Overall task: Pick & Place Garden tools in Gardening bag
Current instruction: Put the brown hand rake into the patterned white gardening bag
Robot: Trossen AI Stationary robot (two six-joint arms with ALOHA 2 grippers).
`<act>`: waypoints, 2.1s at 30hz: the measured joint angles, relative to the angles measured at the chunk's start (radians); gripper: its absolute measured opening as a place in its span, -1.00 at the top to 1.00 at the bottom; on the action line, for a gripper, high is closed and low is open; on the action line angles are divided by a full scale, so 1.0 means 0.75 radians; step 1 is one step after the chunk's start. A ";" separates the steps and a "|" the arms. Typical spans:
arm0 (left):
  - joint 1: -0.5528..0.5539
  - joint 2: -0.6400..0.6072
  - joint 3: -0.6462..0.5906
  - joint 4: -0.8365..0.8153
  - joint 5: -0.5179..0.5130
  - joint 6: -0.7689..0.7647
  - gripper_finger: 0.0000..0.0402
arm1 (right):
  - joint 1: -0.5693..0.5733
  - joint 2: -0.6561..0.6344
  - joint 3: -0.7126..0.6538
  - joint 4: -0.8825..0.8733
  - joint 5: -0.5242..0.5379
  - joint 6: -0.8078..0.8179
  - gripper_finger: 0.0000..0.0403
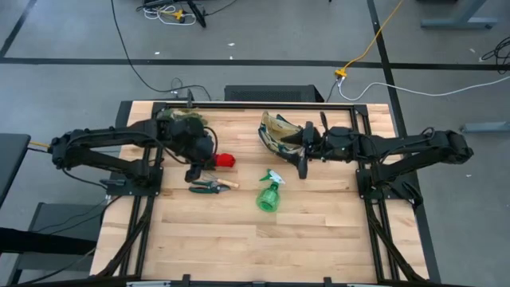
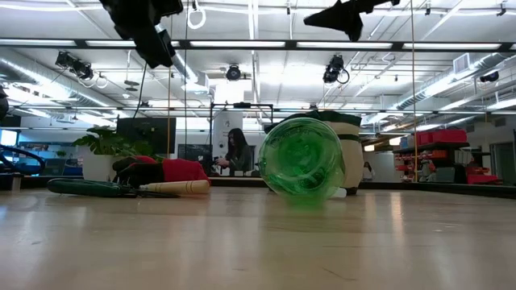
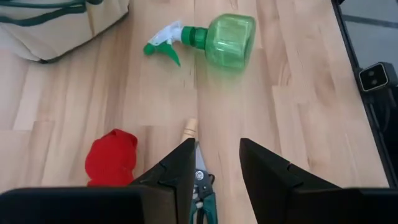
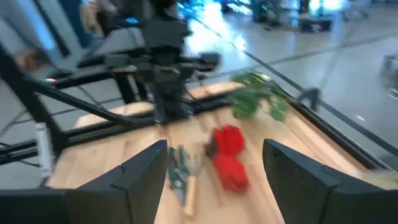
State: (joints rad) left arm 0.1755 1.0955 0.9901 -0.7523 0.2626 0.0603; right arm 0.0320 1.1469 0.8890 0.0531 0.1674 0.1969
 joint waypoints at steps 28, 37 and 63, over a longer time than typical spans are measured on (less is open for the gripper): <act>-0.454 0.121 0.001 -0.045 -0.414 -0.178 0.35 | 0.032 0.173 0.000 0.182 -0.002 -0.050 -0.31; -0.472 0.349 -0.001 -0.007 -0.470 -0.170 0.35 | 0.032 0.172 0.000 0.199 -0.001 -0.078 -0.31; -0.375 0.721 0.001 0.213 -0.563 -0.018 0.35 | 0.032 0.172 0.000 0.199 -0.003 -0.099 -0.31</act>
State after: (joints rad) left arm -0.1061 1.6365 0.9905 -0.5927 -0.1600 0.0467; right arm 0.0563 1.2762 0.8890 0.2024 0.1654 0.1225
